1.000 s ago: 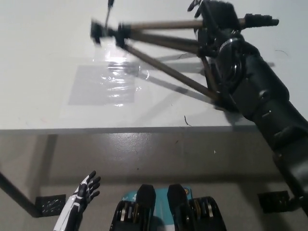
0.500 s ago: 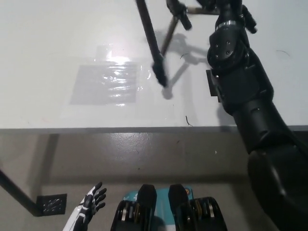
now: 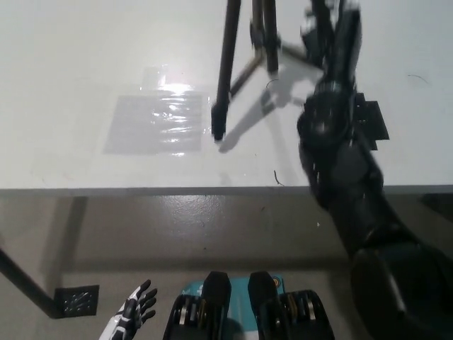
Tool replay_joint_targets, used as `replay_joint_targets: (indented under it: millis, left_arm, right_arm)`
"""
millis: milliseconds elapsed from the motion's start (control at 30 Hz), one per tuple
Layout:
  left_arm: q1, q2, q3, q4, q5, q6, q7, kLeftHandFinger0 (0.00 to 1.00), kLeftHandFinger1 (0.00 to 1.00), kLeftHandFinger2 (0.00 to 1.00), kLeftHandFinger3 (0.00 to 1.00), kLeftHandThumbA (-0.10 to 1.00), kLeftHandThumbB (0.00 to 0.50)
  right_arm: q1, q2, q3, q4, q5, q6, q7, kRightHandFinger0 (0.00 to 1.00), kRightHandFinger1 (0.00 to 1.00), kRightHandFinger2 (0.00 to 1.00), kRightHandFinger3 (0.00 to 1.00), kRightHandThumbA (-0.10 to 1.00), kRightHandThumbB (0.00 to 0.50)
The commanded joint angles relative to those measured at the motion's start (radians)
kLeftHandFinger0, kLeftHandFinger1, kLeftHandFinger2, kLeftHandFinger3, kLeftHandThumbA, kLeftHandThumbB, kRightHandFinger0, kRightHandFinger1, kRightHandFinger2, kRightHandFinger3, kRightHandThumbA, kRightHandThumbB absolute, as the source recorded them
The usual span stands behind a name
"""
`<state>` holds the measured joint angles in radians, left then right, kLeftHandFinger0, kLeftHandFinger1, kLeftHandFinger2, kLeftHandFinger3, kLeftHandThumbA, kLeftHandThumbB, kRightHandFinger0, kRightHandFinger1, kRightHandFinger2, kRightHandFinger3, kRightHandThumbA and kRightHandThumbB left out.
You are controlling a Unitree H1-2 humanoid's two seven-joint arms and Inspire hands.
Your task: A tripod lies near the right hand side of the table and the robot grab a leg of the tripod using its right hand and put it up right.
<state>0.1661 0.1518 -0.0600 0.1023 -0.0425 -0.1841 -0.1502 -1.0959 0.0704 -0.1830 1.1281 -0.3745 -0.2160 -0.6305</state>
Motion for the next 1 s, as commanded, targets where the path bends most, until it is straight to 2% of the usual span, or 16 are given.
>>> replay_joint_targets:
  millis: [0,67,200,267,433,467,500,533,567,600,633,667,700,733,767,967]
  left_arm:
    - [0.018,0.002,-0.002,-0.036,0.001,-0.042,-0.009,1.00,1.00,1.00,1.00,1.00,0.257]
    - [0.015,-0.001,-0.002,-0.028,0.002,-0.044,-0.008,1.00,1.00,1.00,1.00,1.00,0.261]
    - [0.024,-0.002,-0.005,-0.034,0.011,-0.046,-0.004,1.00,1.00,1.00,1.00,1.00,0.275]
    - [0.040,-0.005,-0.004,-0.037,0.014,-0.050,0.000,1.00,1.00,1.00,1.00,1.00,0.268]
    - [0.034,-0.006,-0.004,-0.026,0.017,-0.064,-0.001,1.00,1.00,1.00,1.00,1.00,0.271]
    - [0.034,-0.006,-0.004,-0.026,0.010,-0.059,-0.006,1.00,1.00,1.00,1.00,1.00,0.271]
    - [0.034,-0.006,-0.004,-0.026,0.010,-0.057,-0.005,1.00,1.00,1.00,1.00,1.00,0.271]
    - [0.034,-0.006,-0.003,-0.027,0.012,-0.053,-0.004,1.00,1.00,1.00,1.00,1.00,0.274]
    - [0.036,-0.005,-0.003,-0.028,0.014,-0.054,-0.002,1.00,1.00,1.00,1.00,1.00,0.269]
    - [0.040,-0.005,-0.001,-0.025,0.015,-0.059,0.000,1.00,1.00,1.00,1.00,1.00,0.274]
    - [0.038,-0.006,-0.001,-0.020,0.015,-0.066,-0.001,1.00,1.00,1.00,1.00,1.00,0.276]
    - [0.037,-0.005,-0.001,-0.018,0.015,-0.068,-0.001,1.00,1.00,1.00,1.00,1.00,0.276]
    - [0.040,-0.003,-0.003,-0.008,0.013,-0.085,-0.006,1.00,1.00,1.00,1.00,1.00,0.267]
    - [0.040,-0.005,-0.001,-0.008,0.010,-0.083,-0.005,1.00,1.00,1.00,1.00,1.00,0.266]
    - [0.042,-0.006,-0.002,-0.012,0.009,-0.079,-0.005,1.00,1.00,1.00,1.00,1.00,0.258]
    - [0.053,-0.007,-0.004,-0.015,0.010,-0.081,-0.006,1.00,1.00,1.00,1.00,1.00,0.255]
  right_arm:
    - [-0.024,0.005,0.028,0.051,0.041,-0.204,-0.106,0.00,0.00,0.37,0.41,-0.10,0.077]
    - [-0.003,0.003,0.046,0.091,0.037,-0.213,-0.106,0.00,0.00,0.37,0.39,-0.10,0.072]
    - [0.048,0.013,0.047,0.146,0.072,-0.237,-0.072,0.00,0.04,0.43,0.44,-0.10,0.049]
    - [0.080,0.024,0.046,0.176,0.087,-0.226,-0.074,0.00,0.05,0.45,0.52,-0.10,0.034]
    - [0.099,0.022,0.025,0.198,0.145,-0.235,-0.021,0.00,0.09,0.55,0.63,-0.09,0.062]
    - [0.098,0.020,0.026,0.199,0.150,-0.235,-0.013,0.00,0.10,0.56,0.64,-0.06,0.062]
    - [0.098,0.018,0.029,0.197,0.150,-0.234,-0.007,0.03,0.15,0.61,0.70,0.04,0.095]
    - [0.098,0.012,0.038,0.192,0.150,-0.234,0.014,0.09,0.28,0.73,0.86,0.15,0.147]
    - [0.101,0.003,0.060,0.185,0.140,-0.240,0.060,0.21,0.38,0.78,0.94,0.38,0.229]
    - [0.103,-0.002,0.069,0.177,0.145,-0.245,0.122,0.42,0.64,1.00,1.00,0.49,0.346]
    - [0.104,-0.010,0.080,0.163,0.154,-0.249,0.188,0.76,0.95,1.00,1.00,0.63,0.392]
    - [0.104,-0.012,0.084,0.158,0.158,-0.250,0.206,0.78,0.95,1.00,1.00,0.64,0.397]
    - [0.114,-0.018,0.098,0.123,0.172,-0.254,0.289,1.00,1.00,1.00,1.00,0.72,0.436]
    - [0.120,-0.021,0.101,0.098,0.189,-0.254,0.337,1.00,1.00,1.00,1.00,0.76,0.447]
    - [0.114,-0.034,0.113,0.065,0.193,-0.248,0.401,1.00,1.00,1.00,1.00,0.92,0.500]
    - [0.141,-0.056,0.154,-0.258,0.267,-0.088,0.554,1.00,1.00,1.00,1.00,0.93,0.500]
